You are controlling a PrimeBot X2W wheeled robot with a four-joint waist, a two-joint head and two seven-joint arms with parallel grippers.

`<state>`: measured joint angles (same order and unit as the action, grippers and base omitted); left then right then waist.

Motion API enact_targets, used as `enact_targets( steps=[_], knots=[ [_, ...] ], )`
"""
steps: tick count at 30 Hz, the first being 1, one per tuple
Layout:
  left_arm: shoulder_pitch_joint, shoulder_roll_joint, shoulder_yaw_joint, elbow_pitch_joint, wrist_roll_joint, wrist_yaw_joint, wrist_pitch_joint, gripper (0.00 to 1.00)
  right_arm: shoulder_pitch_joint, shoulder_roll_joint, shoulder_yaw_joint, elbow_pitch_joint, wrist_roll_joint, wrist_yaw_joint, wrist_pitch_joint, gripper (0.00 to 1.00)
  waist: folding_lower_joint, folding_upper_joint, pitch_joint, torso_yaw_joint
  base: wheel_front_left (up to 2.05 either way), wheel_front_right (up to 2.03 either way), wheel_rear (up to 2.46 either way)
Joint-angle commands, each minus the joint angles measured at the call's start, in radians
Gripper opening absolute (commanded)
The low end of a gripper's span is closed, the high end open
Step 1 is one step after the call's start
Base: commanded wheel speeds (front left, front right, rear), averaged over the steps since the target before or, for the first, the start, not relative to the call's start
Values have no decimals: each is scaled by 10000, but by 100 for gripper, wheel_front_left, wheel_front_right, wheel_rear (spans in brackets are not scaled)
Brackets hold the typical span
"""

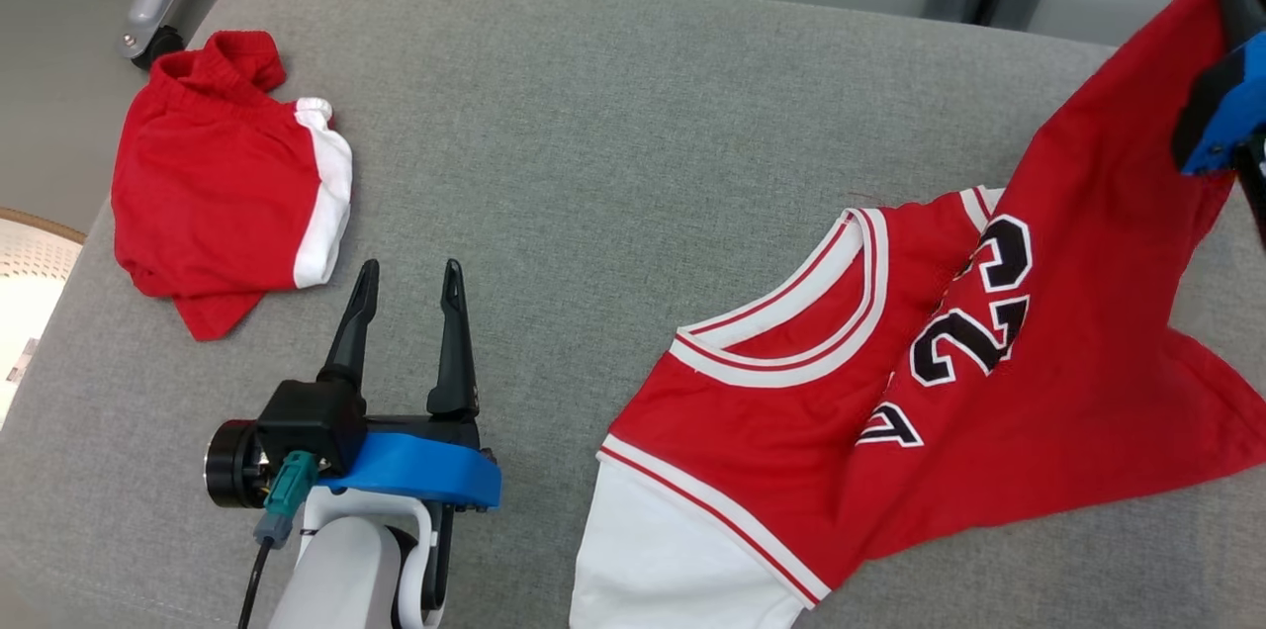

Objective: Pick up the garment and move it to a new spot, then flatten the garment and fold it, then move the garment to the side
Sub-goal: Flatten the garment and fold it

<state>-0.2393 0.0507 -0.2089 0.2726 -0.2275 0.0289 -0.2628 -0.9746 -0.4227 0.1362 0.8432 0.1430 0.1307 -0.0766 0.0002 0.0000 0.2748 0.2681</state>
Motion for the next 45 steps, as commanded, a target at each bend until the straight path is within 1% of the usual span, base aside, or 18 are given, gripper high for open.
enact_targets(
  steps=[1, 6, 9, 13, 19, 22, 24, 30, 35, 38, 41, 42, 45],
  knots=[
    [-132, -9, -23, -4, -12, 42, -30, 100, -152, 55, 29, 276, 39, 2, -111, 100, -2, 0, 6, 29, 0, 0, 0],
    [-11, -7, -87, 54, -1, 106, -30, 100, -74, 79, 294, 1390, 137, 2, -824, 100, -2, 0, -145, 18, 0, 0, 0],
    [132, -7, -28, 75, 104, 133, -30, 100, 241, 65, 578, 1661, 202, 2, -1259, 100, -2, 0, -324, -168, 0, 0, 0],
    [330, 30, 250, 146, 290, -4, -30, 100, 598, -30, 800, 1653, 502, 2, -1625, 100, -2, 0, -604, -570, 0, 0, 0],
    [642, 73, 604, 192, 471, -114, -30, 100, 1696, -157, 698, 1042, 1151, 2, -1867, 100, -2, 0, -1185, -1165, 0, 0, 0],
    [858, 94, 751, 191, 526, -176, -30, 100, 2425, -148, 489, 403, 1408, 2, -1886, 100, -2, 0, -1460, -1462, 0, 0, 0],
    [1023, 121, 877, 177, 552, -188, -30, 100, 3035, -57, 234, -247, 1520, 2, -1887, 100, -2, 0, -1636, -1678, 0, 0, 0],
    [1434, 142, 1087, 94, 677, -242, -30, 100, 5093, 447, -807, -2222, 1470, 2, -1888, 100, -2, 0, -2078, -2125, 0, 0, 0],
    [1621, 146, 1222, 100, 711, -306, -30, 100, 6801, 1141, -1611, -3705, 1174, 4, -1874, 100, -2, 0, -2293, -2308, 0, 0, 0],
    [1709, 129, 1233, 78, 742, -334, -30, 100, 7755, 1616, -1895, -4650, 997, 4, -1618, 100, -2, 0, -2353, -2376, 0, 0, 0],
    [1723, 113, 1260, 74, 763, -376, -30, 100, 8639, 2144, -1992, -5624, 783, 4, -1237, 100, -2, 0, -2395, -2411, 0, 0, 0],
    [1723, 113, 1260, 74, 763, -376, -30, 100, 8639, 2144, -1992, -5624, 783, 4, -1237, 100, -2, 0, -2395, -2411, 0, 0, 0],
    [1768, 95, 1262, 80, 784, -375, -30, 100, 9445, 2637, -2016, -6512, 543, 4, -906, 100, -2, 0, -2417, -2408, 0, 0, 0]
  ],
)
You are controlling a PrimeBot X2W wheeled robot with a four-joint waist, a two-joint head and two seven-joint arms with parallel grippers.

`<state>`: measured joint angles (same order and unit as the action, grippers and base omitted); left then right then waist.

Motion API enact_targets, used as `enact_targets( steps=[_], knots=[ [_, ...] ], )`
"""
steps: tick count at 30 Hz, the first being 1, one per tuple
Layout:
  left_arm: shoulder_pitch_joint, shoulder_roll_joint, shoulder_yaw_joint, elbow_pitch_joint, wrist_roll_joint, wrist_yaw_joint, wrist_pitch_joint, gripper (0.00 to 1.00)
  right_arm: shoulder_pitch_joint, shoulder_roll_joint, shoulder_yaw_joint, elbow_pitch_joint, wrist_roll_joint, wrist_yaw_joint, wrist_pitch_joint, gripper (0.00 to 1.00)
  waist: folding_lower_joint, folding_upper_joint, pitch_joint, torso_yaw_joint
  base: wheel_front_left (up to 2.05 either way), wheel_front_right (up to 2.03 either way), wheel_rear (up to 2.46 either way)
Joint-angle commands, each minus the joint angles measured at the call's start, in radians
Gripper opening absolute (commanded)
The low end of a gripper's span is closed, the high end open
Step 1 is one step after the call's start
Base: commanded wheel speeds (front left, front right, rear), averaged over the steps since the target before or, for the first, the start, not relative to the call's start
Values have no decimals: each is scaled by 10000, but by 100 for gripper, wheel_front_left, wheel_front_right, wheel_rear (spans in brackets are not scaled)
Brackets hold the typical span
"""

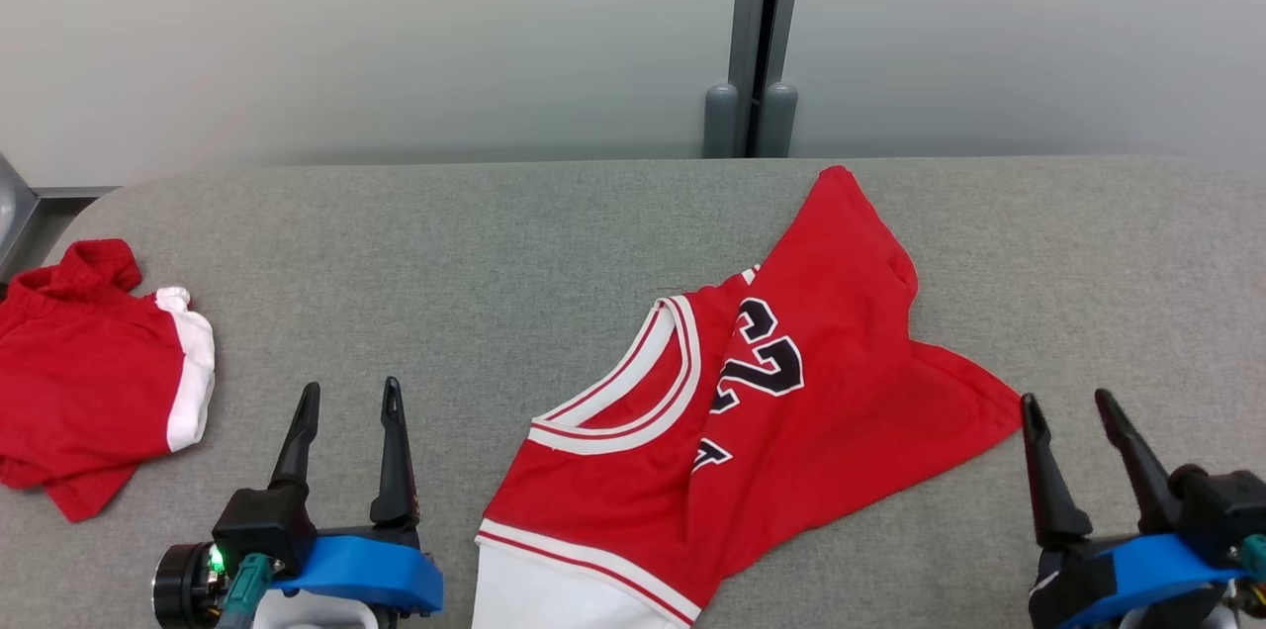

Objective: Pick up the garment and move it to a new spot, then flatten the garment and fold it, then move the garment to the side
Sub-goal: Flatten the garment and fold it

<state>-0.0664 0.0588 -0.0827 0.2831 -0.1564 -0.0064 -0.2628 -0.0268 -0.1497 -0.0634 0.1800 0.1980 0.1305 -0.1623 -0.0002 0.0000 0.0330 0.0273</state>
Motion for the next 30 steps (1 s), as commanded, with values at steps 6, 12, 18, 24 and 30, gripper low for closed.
enact_targets(
  steps=[6, 12, 18, 24, 30],
  knots=[
    [67, -15, -2, 16, 60, -51, -30, 100, 1087, 631, 3, -1028, -436, 5, 389, 100, 2, 0, -42, 34, 0, 0, 0],
    [-233, -17, -9, 69, 162, -132, -30, 100, 1255, 811, -6, -1496, -599, 5, 628, 100, 2, 0, 4, -83, 0, 0, 0],
    [-1644, 121, -515, 415, 500, -559, -30, 100, 869, 853, -47, -1743, -650, 5, 698, 100, 2, 0, 338, -339, 0, 0, 0],
    [-3795, 117, -1098, 1346, 384, -979, 294, 100, 624, 878, 22, -1779, -625, 5, 638, 100, 2, 0, 890, -753, 0, 0, 0],
    [-5655, 147, -1827, 2688, 209, -1182, 1032, 100, 385, 893, -14, -1746, -643, 5, 557, 100, 2, 0, 1554, -1181, 0, 0, 0]
  ],
)
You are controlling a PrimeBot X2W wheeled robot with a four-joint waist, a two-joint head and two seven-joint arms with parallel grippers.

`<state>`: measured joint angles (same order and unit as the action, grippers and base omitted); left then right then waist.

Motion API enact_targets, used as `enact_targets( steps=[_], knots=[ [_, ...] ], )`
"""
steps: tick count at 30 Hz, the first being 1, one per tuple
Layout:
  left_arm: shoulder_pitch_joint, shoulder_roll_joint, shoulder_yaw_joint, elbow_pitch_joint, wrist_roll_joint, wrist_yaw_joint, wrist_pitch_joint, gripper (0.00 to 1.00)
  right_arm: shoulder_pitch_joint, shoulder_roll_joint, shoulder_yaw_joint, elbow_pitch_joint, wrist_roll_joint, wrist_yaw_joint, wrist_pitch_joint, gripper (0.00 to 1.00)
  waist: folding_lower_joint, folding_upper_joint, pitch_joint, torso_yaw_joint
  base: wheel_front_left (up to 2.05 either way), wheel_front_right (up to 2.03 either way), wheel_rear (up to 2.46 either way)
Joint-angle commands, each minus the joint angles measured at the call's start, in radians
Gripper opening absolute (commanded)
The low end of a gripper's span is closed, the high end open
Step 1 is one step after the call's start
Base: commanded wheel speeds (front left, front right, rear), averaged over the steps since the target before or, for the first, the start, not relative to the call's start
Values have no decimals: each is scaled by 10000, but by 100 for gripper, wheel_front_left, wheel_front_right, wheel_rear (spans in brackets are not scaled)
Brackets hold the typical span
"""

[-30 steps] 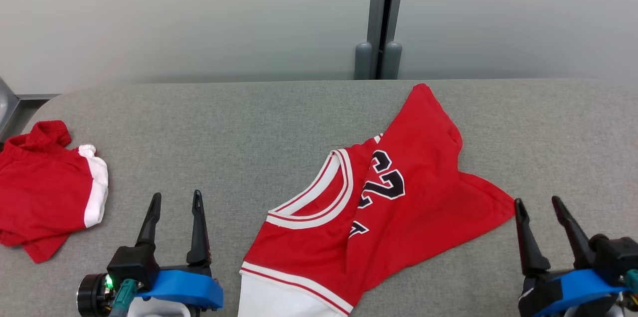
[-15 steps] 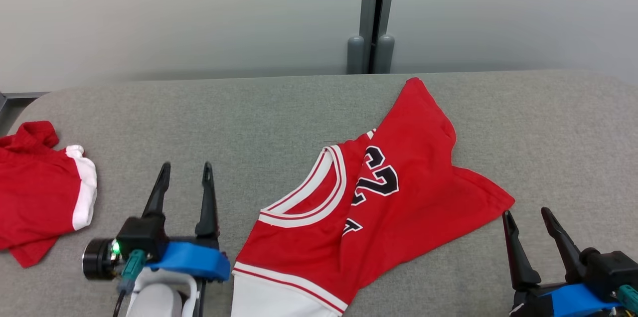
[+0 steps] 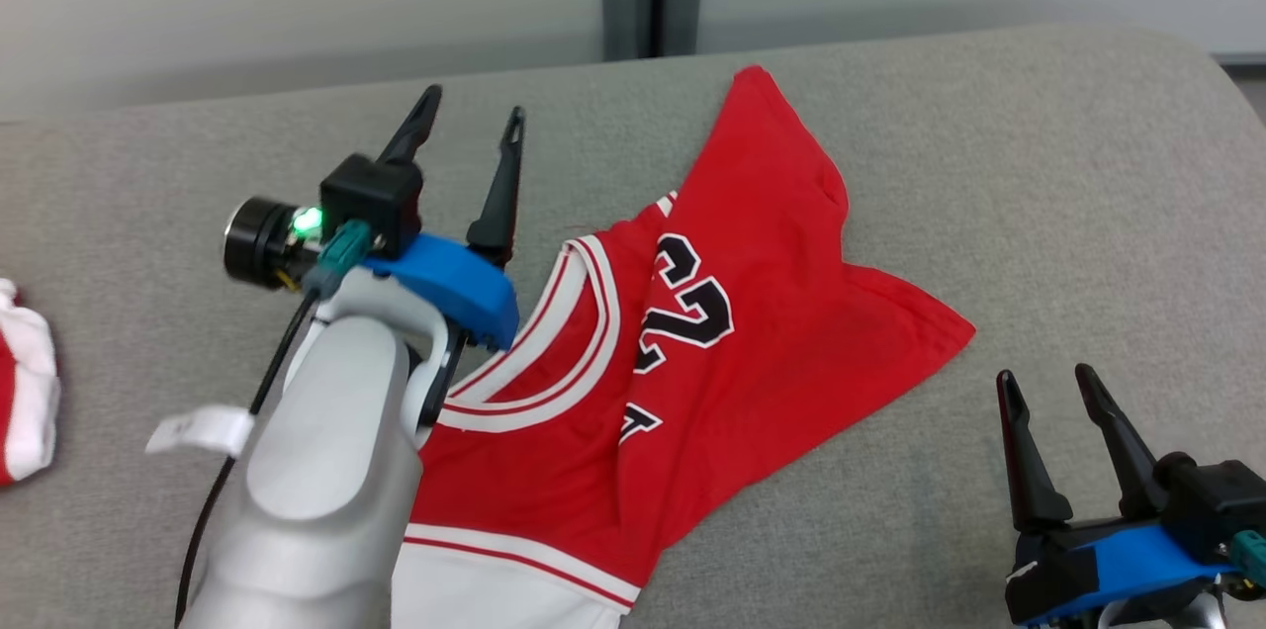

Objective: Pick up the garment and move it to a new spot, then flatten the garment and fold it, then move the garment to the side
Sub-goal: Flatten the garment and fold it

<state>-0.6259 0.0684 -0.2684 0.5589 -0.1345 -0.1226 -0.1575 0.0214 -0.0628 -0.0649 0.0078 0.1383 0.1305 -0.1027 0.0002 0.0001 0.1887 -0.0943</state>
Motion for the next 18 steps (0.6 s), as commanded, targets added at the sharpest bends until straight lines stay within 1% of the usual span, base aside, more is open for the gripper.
enact_targets(
  steps=[1, 8, 18],
  knots=[
    [-276, 63, -77, 178, -52, -33, 87, 100, -129, 26, -9, -14, -73, 5, -45, 100, -2, -1, 111, -30, 0, 0, 0],
    [-1420, 59, -1292, 1996, -460, -96, 746, 100, -530, 24, -49, 104, 10, 5, -165, 100, -2, -1, 878, -370, 0, 0, 0],
    [-2091, 284, -3318, 4160, -1581, -98, 1399, 100, -1035, -59, 24, 346, 51, 5, -368, 100, -2, -1, 1485, -791, 0, 0, 0]
  ],
)
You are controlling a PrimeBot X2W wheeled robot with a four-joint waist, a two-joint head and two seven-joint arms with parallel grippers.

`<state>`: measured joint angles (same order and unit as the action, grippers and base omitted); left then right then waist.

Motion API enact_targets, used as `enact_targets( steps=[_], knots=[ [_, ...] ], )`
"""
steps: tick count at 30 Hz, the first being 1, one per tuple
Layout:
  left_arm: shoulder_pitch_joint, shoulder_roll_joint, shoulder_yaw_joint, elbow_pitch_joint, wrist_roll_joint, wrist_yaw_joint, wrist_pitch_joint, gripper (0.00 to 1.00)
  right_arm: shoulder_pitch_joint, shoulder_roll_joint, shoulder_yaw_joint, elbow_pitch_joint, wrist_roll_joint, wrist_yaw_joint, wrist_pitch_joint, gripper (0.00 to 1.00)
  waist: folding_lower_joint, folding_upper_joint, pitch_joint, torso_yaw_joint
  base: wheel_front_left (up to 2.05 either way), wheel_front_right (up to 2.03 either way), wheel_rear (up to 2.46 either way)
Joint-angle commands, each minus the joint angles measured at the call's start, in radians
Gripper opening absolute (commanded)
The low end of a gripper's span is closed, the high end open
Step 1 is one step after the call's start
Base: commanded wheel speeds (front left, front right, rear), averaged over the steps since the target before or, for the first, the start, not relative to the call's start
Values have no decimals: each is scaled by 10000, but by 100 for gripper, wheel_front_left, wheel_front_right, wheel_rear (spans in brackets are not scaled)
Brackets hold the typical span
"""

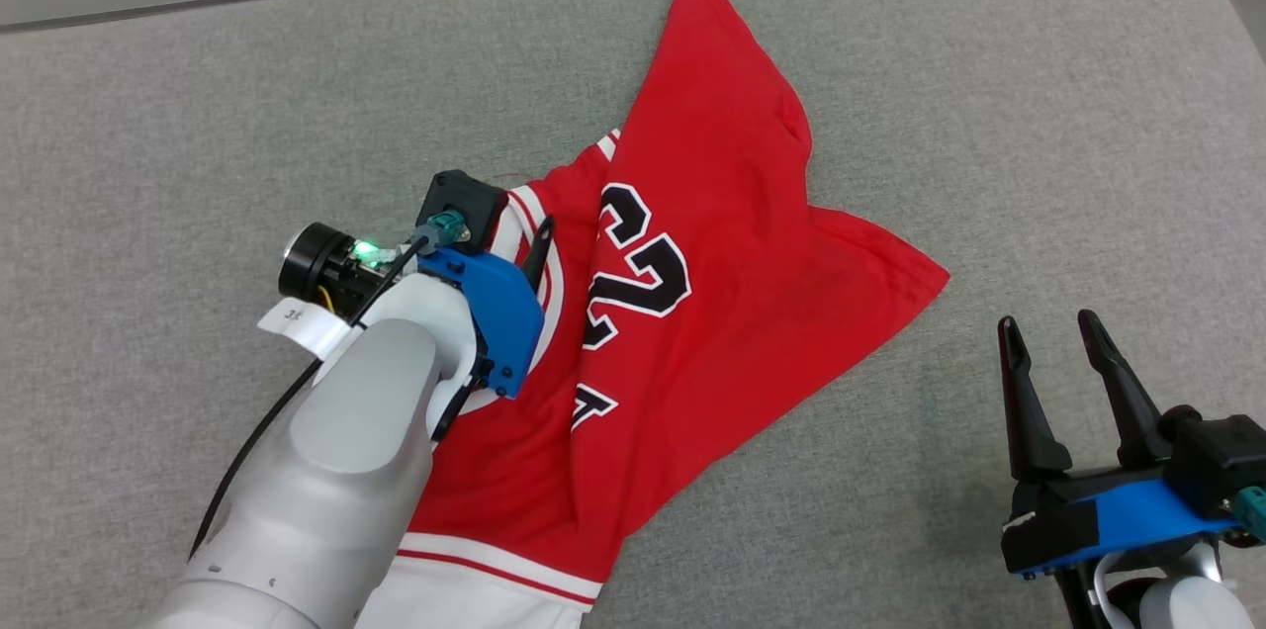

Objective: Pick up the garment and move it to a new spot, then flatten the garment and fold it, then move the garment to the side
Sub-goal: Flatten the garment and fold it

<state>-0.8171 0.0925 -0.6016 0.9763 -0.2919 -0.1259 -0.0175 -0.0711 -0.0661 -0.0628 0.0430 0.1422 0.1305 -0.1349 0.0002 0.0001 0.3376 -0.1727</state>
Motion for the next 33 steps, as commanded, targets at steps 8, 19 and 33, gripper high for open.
enact_targets(
  steps=[8, 19, 33],
  knots=[
    [-223, 186, -1282, 878, -854, -66, 514, 100, -133, -23, 1, 134, 14, 5, -103, 100, -2, -1, 6, -217, 0, 0, 0],
    [-1252, 740, -1359, 1162, -2108, -23, -689, 0, -202, -49, -31, 158, 13, 5, -110, 100, -2, -1, -52, -164, 0, 0, 0],
    [-2313, 1774, -678, 2088, -2405, 458, -2177, 70, -289, -48, -79, 566, 132, 5, -305, 100, -2, -1, 184, -343, 0, 0, 0]
  ],
)
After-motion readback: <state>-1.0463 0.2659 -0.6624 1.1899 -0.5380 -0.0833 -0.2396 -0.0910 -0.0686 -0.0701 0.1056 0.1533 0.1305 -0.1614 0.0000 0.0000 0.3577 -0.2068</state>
